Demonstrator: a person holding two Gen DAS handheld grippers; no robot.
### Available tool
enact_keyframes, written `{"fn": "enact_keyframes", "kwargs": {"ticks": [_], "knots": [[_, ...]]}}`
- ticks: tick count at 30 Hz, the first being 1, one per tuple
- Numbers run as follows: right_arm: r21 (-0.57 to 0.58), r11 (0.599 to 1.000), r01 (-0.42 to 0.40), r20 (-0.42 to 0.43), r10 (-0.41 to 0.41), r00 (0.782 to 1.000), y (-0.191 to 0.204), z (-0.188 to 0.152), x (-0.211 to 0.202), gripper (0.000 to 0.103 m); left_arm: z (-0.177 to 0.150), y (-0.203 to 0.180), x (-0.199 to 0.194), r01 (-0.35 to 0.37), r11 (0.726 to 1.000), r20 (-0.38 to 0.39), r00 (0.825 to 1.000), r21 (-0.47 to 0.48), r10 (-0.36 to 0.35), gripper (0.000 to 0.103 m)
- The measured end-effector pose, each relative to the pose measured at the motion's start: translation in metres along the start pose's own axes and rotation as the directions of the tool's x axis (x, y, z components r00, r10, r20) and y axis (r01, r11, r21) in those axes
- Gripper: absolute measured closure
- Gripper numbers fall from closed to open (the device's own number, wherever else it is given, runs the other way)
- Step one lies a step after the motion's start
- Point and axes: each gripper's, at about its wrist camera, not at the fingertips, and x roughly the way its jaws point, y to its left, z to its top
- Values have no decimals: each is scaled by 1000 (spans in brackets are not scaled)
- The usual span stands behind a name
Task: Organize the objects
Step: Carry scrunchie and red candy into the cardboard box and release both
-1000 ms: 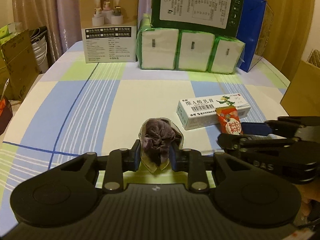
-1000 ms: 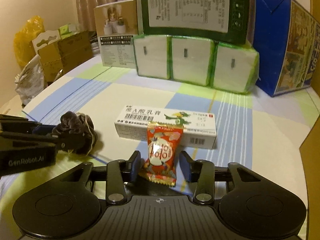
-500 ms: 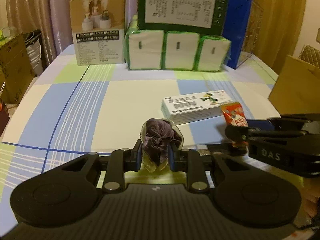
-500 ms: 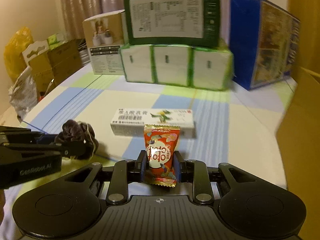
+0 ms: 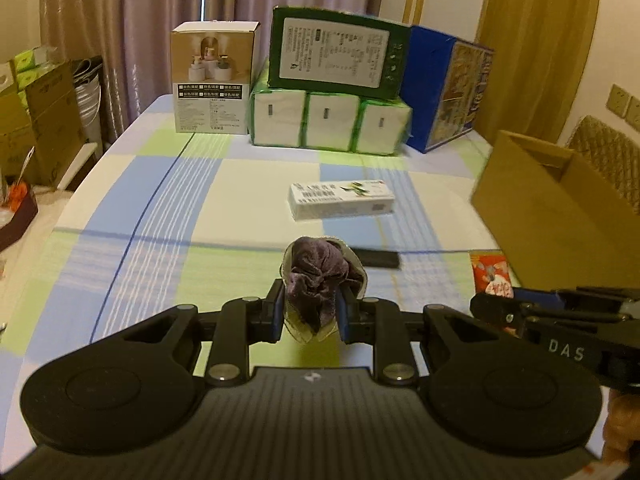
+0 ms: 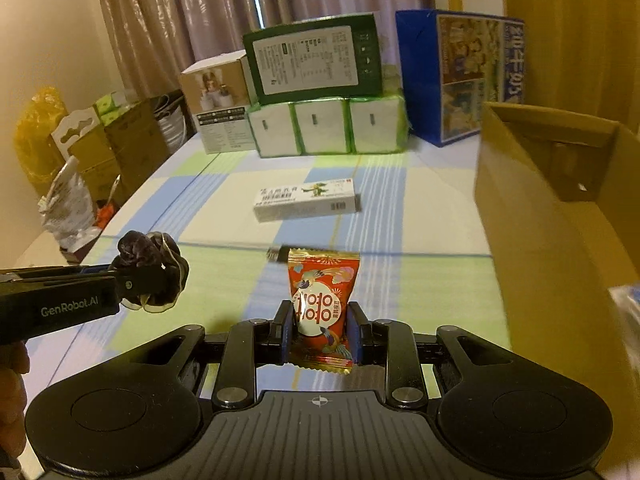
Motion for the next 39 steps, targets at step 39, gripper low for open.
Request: {"fn": "enact_keyframes", "kwargs": {"ticks": [39], "knots": [[128,972,196,109,-210,972,-68,-58,-237,78,-47,-135,-167,160,981,3,987,109,-161,82]]}}
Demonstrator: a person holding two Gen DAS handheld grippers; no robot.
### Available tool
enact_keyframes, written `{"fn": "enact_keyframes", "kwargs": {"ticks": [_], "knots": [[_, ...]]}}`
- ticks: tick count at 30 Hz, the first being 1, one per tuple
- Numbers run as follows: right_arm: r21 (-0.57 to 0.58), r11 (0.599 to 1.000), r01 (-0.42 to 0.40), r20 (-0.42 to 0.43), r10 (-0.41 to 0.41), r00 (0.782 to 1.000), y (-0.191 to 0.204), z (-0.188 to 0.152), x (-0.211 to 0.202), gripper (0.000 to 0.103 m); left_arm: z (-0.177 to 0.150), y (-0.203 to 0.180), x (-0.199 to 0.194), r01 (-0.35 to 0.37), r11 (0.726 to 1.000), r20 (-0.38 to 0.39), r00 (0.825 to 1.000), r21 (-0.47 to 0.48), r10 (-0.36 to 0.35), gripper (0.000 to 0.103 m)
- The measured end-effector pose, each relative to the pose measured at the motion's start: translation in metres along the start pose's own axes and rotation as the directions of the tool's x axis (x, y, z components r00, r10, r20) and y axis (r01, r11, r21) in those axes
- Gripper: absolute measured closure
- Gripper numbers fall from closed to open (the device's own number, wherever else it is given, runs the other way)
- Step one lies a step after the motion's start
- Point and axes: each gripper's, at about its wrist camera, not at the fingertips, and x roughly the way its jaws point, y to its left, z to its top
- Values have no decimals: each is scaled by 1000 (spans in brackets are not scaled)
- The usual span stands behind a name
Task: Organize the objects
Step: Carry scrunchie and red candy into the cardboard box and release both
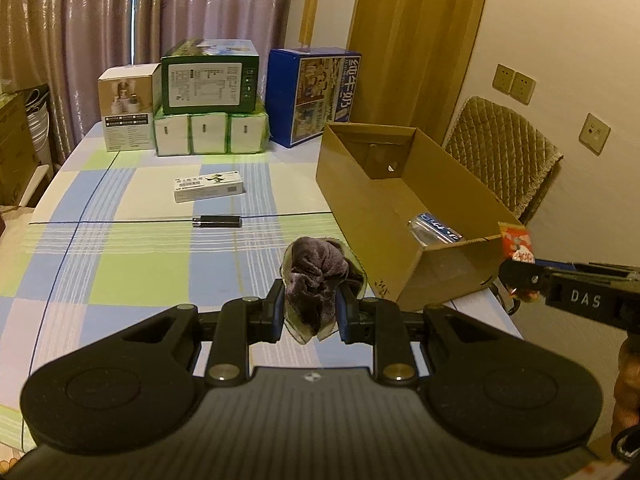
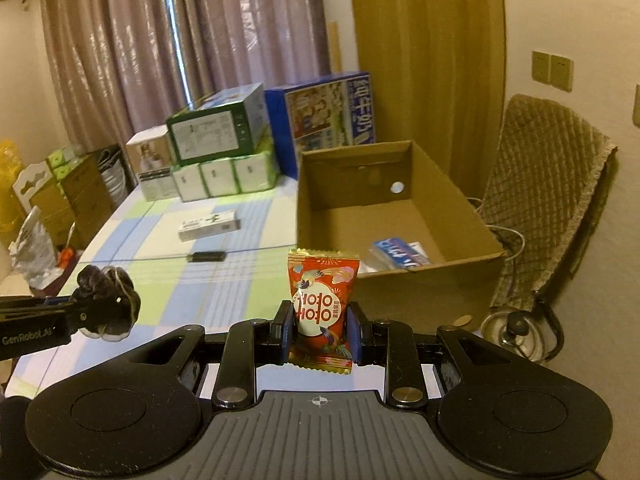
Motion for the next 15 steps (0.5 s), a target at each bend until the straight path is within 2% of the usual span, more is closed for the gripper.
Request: {"fn": "enact_keyframes", "kwargs": {"ticks": [15], "knots": [[48,998,38,4,-38,999,-33,2,-3,78,4,-26,15,35,998,-19,999,51,-34,82]]}}
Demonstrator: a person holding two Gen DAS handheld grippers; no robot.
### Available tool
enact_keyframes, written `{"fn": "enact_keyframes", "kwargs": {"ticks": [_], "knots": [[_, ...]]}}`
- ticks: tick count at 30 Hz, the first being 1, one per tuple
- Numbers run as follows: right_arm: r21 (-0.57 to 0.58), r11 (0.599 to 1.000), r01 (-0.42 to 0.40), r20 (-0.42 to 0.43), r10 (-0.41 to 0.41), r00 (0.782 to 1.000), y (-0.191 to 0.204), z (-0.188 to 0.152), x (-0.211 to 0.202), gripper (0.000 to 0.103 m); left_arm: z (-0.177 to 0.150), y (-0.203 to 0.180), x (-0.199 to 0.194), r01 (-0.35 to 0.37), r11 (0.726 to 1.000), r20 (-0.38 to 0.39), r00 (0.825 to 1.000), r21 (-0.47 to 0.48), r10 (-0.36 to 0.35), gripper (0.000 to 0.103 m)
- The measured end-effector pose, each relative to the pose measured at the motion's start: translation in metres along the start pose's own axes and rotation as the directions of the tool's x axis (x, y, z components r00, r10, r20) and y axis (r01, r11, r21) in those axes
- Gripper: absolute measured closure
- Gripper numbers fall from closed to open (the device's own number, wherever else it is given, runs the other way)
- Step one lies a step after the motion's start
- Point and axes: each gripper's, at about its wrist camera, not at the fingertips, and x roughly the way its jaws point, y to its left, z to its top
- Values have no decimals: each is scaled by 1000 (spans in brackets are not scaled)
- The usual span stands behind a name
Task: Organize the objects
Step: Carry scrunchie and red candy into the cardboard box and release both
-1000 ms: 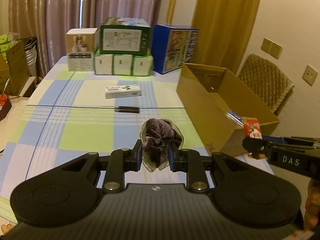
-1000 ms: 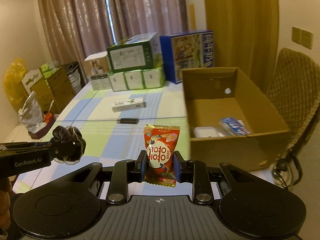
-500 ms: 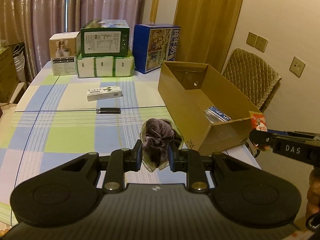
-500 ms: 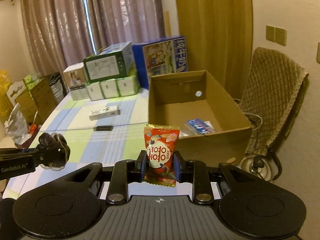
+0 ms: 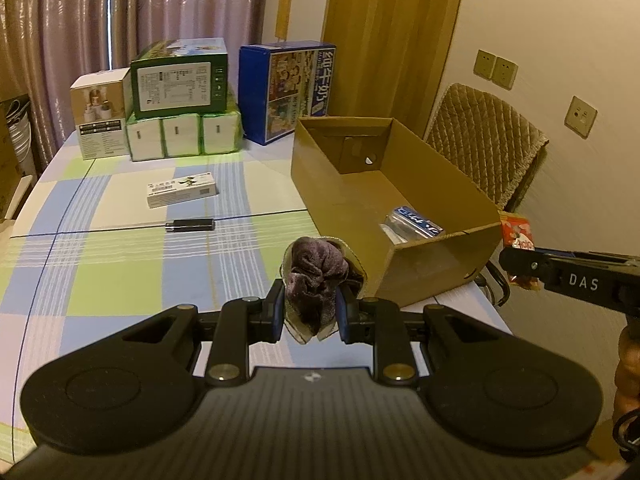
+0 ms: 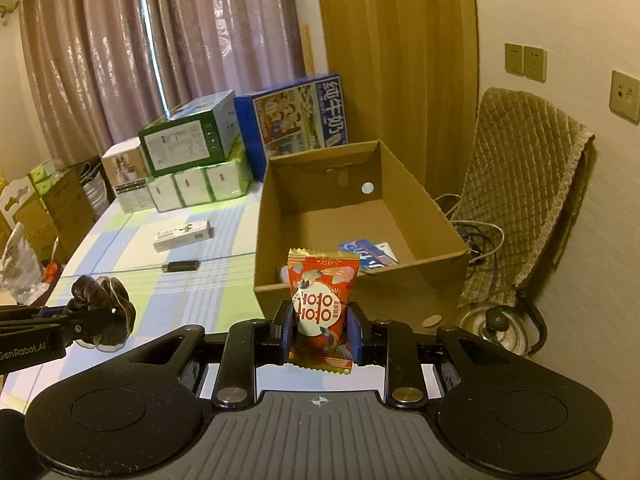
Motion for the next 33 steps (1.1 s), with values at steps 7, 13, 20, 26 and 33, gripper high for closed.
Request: {"fn": "enact_keyframes", "kwargs": {"ticks": [7,13,20,26,33], "knots": [[9,1000,10,4,-10,1000,-10,3,1,78,6,-14,9,14,1000,-6,1000,27,-14,82],[13,1000,26,19,-26,999,-22,11,3,78,14,-28,20,33,998,-11,999,55,-32,82],[8,999,38,30,-38,999,-36,21,7,78,26,-48,33,53,995,-13,999,82,-52,82],[6,999,46,39,-47,998,-48,31,12,78,41,-62,46,70,992,-9,998,102,-70,82],[-17,999,51,34,-50,998,-57,42,27,78,62,-76,67,96,988,-11,995,121,-95,82]]}}
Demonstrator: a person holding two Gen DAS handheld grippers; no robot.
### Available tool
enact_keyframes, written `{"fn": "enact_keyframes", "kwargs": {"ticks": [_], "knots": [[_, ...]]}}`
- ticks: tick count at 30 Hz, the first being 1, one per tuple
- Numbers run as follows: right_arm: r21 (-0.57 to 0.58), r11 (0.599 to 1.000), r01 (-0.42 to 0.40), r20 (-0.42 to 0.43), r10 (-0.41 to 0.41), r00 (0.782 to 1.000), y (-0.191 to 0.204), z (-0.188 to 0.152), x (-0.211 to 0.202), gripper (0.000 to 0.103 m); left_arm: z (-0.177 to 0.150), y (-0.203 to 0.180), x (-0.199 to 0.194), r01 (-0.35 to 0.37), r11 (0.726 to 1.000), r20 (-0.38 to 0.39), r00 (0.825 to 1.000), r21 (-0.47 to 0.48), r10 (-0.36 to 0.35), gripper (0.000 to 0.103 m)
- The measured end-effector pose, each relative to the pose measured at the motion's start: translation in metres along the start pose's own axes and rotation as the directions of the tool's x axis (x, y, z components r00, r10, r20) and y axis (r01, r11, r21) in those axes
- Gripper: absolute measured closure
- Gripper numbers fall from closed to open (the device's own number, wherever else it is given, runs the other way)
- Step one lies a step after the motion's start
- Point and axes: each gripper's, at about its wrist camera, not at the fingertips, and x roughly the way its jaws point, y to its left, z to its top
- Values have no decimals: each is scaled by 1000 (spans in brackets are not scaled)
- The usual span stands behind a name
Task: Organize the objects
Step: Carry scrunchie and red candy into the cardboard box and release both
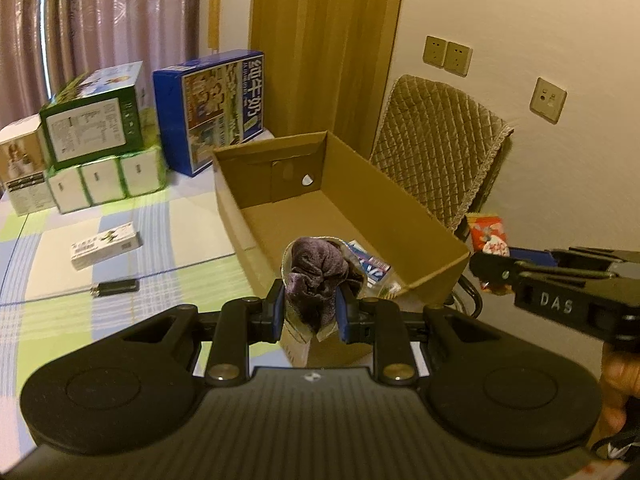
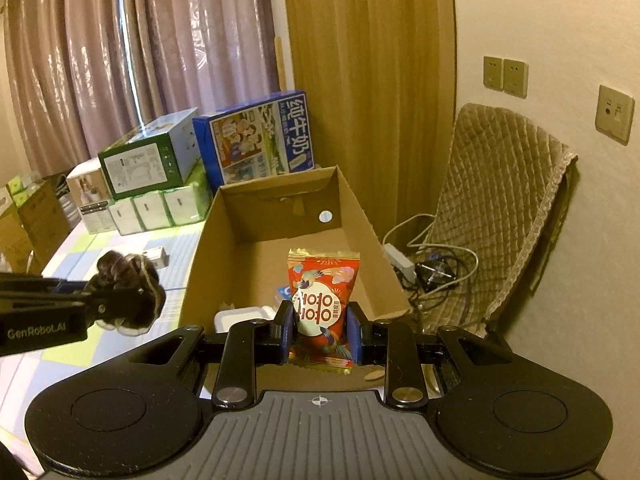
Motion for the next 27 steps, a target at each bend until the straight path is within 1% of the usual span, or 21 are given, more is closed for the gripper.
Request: {"fn": "enact_keyframes", "kwargs": {"ticks": [15,22,24,25,26,27], "knots": [[-11,1000,-15,-8,15,1000,-17,35,47,78,48,6,60,24,1000,-12,1000,7,-24,82],[5,1000,-5,-13,5,1000,-25,44,64,78,65,8,89,9,1000,-12,1000,30,-9,80],[10,1000,-3,-16,3,1000,-26,46,68,78,68,7,96,-5,999,-6,1000,42,5,77],[12,1000,-3,-18,3,1000,-27,46,70,78,69,8,101,-3,999,-8,1000,39,3,74],[14,1000,-4,-20,4,1000,-27,47,72,78,70,10,106,-5,999,-12,1000,32,5,64],[16,1000,-4,-21,4,1000,-27,47,74,78,71,12,111,-1,1000,-21,1000,29,2,58]]}}
